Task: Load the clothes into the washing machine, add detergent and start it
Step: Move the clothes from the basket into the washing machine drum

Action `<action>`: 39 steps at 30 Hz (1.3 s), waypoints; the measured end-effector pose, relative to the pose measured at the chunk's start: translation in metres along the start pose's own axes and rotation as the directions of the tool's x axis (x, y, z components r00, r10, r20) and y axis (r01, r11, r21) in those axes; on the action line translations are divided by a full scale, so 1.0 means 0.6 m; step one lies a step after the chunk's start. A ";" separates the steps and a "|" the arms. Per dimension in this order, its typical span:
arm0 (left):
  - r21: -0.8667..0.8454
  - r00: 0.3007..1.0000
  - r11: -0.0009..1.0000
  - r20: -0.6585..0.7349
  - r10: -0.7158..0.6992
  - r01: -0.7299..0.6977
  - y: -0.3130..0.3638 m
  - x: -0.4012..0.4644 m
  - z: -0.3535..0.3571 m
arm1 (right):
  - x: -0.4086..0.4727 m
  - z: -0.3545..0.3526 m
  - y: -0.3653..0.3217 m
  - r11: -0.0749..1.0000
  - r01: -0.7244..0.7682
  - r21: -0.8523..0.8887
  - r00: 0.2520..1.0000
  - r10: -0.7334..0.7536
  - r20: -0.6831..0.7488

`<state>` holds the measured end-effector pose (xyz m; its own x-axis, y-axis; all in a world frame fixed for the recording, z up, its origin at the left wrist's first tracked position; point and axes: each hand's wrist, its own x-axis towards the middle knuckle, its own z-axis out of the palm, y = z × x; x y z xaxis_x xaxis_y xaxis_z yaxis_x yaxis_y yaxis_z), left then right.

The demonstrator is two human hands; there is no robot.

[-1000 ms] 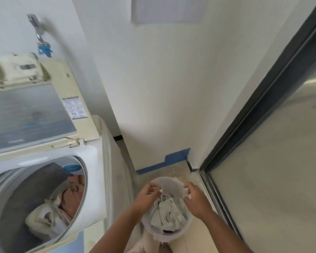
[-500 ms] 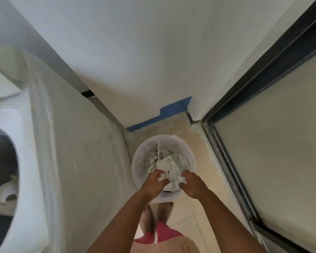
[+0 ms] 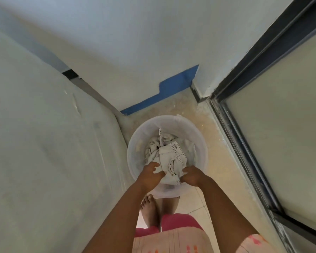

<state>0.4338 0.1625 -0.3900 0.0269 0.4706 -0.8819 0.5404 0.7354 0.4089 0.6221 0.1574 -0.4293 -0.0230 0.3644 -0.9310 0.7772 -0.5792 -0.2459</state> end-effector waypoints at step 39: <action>-0.203 0.531 0.509 -0.525 0.664 -0.837 0.263 -0.669 -0.303 | -0.775 -0.218 -0.346 0.683 0.730 -0.035 0.458 -0.525 -0.717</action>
<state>0.3553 0.1783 0.0714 -0.0686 0.9949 -0.0738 0.0817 0.0793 0.9935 0.5538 0.2036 0.0899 0.0324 0.9941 -0.1035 0.5359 -0.1046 -0.8378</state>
